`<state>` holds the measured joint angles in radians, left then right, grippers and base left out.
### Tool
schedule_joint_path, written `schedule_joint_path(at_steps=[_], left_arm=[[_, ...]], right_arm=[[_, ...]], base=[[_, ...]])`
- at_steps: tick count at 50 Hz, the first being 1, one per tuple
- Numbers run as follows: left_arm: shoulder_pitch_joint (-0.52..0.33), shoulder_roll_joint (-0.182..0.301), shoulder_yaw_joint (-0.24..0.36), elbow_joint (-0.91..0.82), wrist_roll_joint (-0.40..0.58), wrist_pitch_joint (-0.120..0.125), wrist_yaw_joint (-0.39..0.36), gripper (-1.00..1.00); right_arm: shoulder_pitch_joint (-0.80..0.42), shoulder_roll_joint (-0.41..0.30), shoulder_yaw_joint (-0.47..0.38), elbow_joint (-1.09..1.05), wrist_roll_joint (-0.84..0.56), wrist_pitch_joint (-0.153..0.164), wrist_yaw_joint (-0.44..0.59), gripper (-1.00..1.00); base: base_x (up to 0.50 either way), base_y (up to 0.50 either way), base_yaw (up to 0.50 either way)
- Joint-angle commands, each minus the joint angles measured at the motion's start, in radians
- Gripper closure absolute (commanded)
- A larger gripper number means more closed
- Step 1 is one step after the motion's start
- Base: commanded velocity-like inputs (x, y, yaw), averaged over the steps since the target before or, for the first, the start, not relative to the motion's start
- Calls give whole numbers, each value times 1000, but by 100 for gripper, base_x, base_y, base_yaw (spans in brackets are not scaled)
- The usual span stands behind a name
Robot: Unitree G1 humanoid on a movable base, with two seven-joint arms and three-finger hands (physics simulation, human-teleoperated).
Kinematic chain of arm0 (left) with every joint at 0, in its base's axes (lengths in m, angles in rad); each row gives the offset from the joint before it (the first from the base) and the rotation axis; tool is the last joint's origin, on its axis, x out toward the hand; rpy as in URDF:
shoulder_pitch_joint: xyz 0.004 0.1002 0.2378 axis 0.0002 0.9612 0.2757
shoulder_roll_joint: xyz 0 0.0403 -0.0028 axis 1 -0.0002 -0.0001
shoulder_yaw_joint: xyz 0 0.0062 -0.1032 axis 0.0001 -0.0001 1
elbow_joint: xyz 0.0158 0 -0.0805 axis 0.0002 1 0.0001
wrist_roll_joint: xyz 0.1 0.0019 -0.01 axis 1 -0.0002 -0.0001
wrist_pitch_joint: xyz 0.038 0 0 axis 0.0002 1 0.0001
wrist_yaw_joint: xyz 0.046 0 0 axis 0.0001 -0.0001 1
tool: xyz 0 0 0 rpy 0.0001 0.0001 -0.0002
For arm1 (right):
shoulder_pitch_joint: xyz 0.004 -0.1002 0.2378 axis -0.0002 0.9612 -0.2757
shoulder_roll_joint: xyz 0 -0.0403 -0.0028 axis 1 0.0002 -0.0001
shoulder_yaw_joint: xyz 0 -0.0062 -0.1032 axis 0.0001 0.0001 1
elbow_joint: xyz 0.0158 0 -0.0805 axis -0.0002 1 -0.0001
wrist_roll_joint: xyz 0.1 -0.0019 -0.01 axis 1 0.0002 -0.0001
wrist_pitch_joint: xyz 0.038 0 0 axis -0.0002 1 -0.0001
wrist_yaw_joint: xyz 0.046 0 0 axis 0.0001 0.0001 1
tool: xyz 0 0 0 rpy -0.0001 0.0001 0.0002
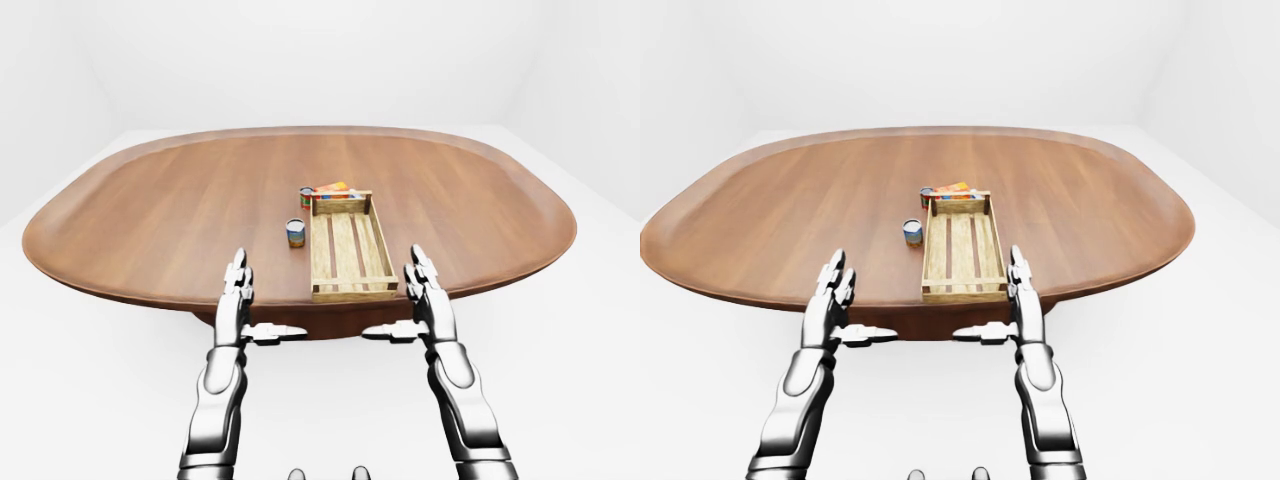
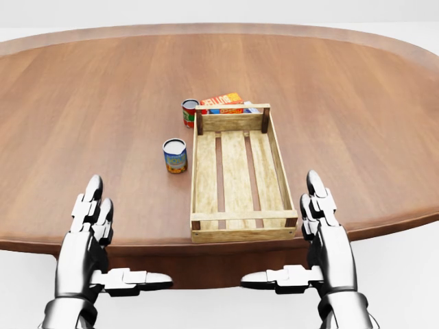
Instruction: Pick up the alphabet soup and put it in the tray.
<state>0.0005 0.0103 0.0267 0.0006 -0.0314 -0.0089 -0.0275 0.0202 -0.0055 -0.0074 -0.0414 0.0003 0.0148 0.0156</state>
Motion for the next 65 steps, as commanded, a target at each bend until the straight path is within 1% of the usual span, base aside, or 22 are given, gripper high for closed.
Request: schedule_joint_path(at_steps=[1, 2, 5, 7, 11, 14, 16, 18, 20, 24, 31, 34, 35, 37, 38, 40, 41, 43, 49, 56, 60, 65], left_arm=[[17, 22, 51, -9, -66, -25, -59, -100], [20, 23, 54, -13, -71, -24, -63, -100], [22, 29, 77, -49, -99, 4, -68, -100], [28, 32, 90, -75, -115, 17, -72, -100], [40, 38, 116, -107, -147, 40, -85, -100], [64, 42, 139, -189, -186, 96, -96, -100], [78, 42, 152, -228, -185, 96, -99, -100], [81, 48, 166, -256, -208, 96, -124, -100], [74, 51, 201, -268, -219, 96, -115, -100], [76, 57, 228, -284, -237, 96, -126, -100], [77, 74, 303, -307, -290, 96, -131, -100], [76, 77, 318, -310, -293, 96, -133, -100], [64, 93, 334, -362, -314, 96, -115, -100], [63, 83, 337, -290, -306, 96, -136, -100], [55, 95, 345, -314, -319, 96, -125, -100], [56, 92, 347, -279, -313, 96, -134, -100], [52, 100, 352, -309, -321, 96, -122, -100], [42, 109, 363, -303, -324, 96, -119, -100], [41, 120, 388, -302, -337, 96, -120, -100], [41, 125, 401, -298, -346, 96, -120, -100], [44, 123, 402, -303, -347, 96, -121, -100], [43, 124, 404, -307, -350, 96, -121, -100]], right_arm=[[66, -1, 1, -120, 3, 49, 35, -96], [74, 1, 4, -128, 1, 49, 33, -96], [98, 1, 2, -185, 0, 62, 25, -96], [109, 1, 1, -218, 0, 72, 25, -97], [121, 1, 1, -249, -4, 72, 24, -96], [124, 2, -3, -250, -1, 72, 23, -97], [131, 2, -4, -263, 0, 72, 23, -97], [139, 3, 0, -281, 4, 72, 30, -96], [154, 6, 11, -311, 7, 72, 32, -96], [175, 7, 6, -374, 6, 72, 19, -97], [207, 5, 19, -461, -4, 72, 20, -97], [219, 5, 23, -519, -8, 72, 19, -97], [228, 5, 34, -562, -15, 72, 18, -97], [239, 7, 55, -598, -25, 72, 12, -96], [250, 8, 72, -629, -31, 72, 5, -96], [265, 4, 92, -685, -36, 72, -6, -97], [267, 0, 97, -703, -40, 72, -11, -97], [273, -5, 108, -744, -48, 72, -20, -97], [300, -19, 126, -820, -66, 72, -38, -97], [318, -26, 152, -905, -80, 72, -51, -97], [329, -34, 152, -903, -66, 72, -42, -96], [335, -35, 144, -908, -64, 72, -33, -97]], base=[[0, 0, 0], [0, 0, 0], [0, 0, 0], [0, 0, 0], [0, 0, 0], [0, 0, 0], [0, 0, 0], [0, 0, 0], [0, 0, 0], [0, 0, 0], [0, 0, 0], [0, 0, 0], [0, 0, 0], [0, 0, 0], [0, 0, 0], [0, 0, 0], [0, 0, 0], [0, 0, 0], [0, 0, 0], [0, 0, 0], [0, 0, 0], [45, -8, 0]])
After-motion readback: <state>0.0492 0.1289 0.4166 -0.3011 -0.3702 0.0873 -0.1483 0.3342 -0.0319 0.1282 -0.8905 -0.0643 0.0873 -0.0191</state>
